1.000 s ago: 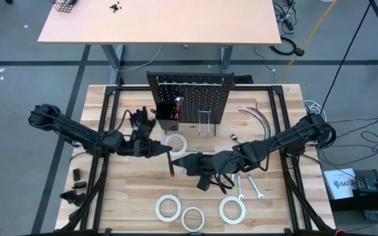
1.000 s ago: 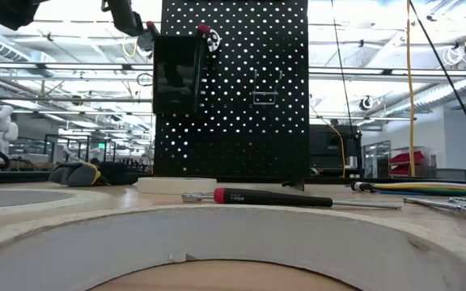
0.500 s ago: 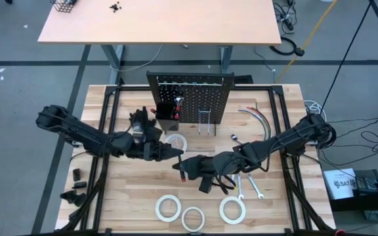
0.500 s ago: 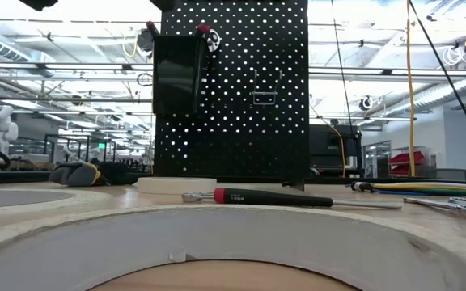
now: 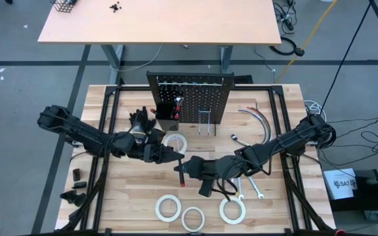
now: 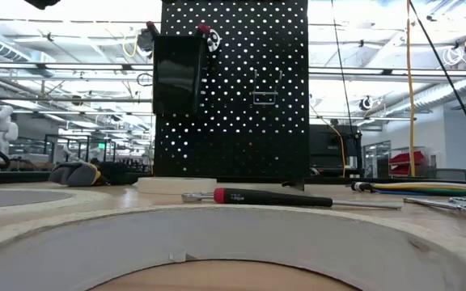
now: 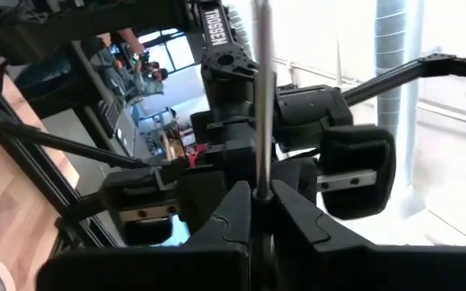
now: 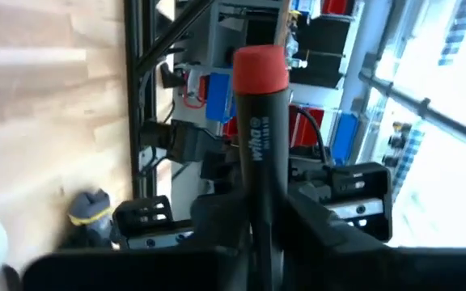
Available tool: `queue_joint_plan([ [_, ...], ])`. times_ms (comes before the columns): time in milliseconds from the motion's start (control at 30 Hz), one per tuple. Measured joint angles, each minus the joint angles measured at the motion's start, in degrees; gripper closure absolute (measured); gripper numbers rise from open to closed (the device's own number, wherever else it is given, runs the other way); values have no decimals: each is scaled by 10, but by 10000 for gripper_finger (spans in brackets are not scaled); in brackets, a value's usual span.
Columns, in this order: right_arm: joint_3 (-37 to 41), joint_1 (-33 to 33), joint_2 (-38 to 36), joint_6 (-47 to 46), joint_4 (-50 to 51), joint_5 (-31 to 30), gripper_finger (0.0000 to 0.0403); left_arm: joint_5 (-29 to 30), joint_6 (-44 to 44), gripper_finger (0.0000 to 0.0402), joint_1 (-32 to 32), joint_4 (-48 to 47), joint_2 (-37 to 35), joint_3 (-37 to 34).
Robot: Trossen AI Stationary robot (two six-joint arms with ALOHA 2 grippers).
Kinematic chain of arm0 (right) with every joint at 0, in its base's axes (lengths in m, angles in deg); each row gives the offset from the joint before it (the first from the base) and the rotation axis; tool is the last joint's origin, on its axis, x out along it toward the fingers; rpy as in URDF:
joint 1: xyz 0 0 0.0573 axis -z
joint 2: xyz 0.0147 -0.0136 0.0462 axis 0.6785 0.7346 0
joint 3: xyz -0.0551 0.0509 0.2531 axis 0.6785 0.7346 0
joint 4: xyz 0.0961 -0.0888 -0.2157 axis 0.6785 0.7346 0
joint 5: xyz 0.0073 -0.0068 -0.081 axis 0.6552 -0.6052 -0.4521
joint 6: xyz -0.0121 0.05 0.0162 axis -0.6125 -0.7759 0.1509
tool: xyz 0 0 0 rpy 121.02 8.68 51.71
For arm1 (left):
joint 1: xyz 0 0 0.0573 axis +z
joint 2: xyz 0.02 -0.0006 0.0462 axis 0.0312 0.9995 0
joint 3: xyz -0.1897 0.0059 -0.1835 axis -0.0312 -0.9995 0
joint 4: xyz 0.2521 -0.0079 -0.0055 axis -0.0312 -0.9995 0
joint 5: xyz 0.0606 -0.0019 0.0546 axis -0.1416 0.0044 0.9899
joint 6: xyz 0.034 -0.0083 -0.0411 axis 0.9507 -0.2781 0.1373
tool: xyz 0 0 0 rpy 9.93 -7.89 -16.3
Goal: Hang tools onto peg board
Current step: Put the black nut driver into the black bin on the peg board
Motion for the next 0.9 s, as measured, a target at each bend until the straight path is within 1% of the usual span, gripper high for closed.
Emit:
queue_joint_plan([
  [100, 0, -1, 0, -45, -2, 0, 367, 2, 2, 359, 0, -3, 0, 0],
  [167, 0, -3, 0, -92, -15, 0, 367, -2, 27, 342, 0, -4, 0, 0],
  [233, 0, -8, 0, -153, -36, -12, 367, -22, 62, 323, 3, -2, 0, 0],
  [267, 0, -12, 0, -180, -48, -26, 367, -44, 82, 314, 10, -1, 0, 0],
  [333, 1, -22, 0, -220, -75, -75, 367, -103, 116, 300, 29, -1, -6, 0],
  [400, 1, -31, -5, -242, -93, -125, 367, -163, 127, 295, 49, -3, -14, 0],
  [433, 1, -37, -12, -248, -101, -159, 367, -191, 128, 294, 58, -11, -20, -1],
  [500, -1, -42, -29, -266, -112, -211, 367, -223, 133, 293, 71, -32, -35, -1],
  [567, -2, -46, -44, -299, -110, -263, 367, -225, 158, 292, 83, -74, -62, -1],
  [600, -2, -48, -49, -326, -106, -288, 367, -221, 185, 292, 87, -106, -80, -1],
  [667, 1, -49, -66, -392, -92, -317, 367, -194, 248, 292, 88, -183, -118, -1],
  [733, 0, -42, -91, -477, -74, -318, 367, -143, 313, 292, 81, -262, -162, -1],
  [767, -1, -36, -101, -526, -63, -317, 367, -107, 344, 293, 75, -298, -186, -1],
  [833, -2, -19, -113, -623, -26, -306, 367, -25, 403, 296, 54, -367, -233, -1],
  [900, -2, 6, -115, -707, 11, -245, 367, 57, 446, 297, 31, -424, -269, -1],
])
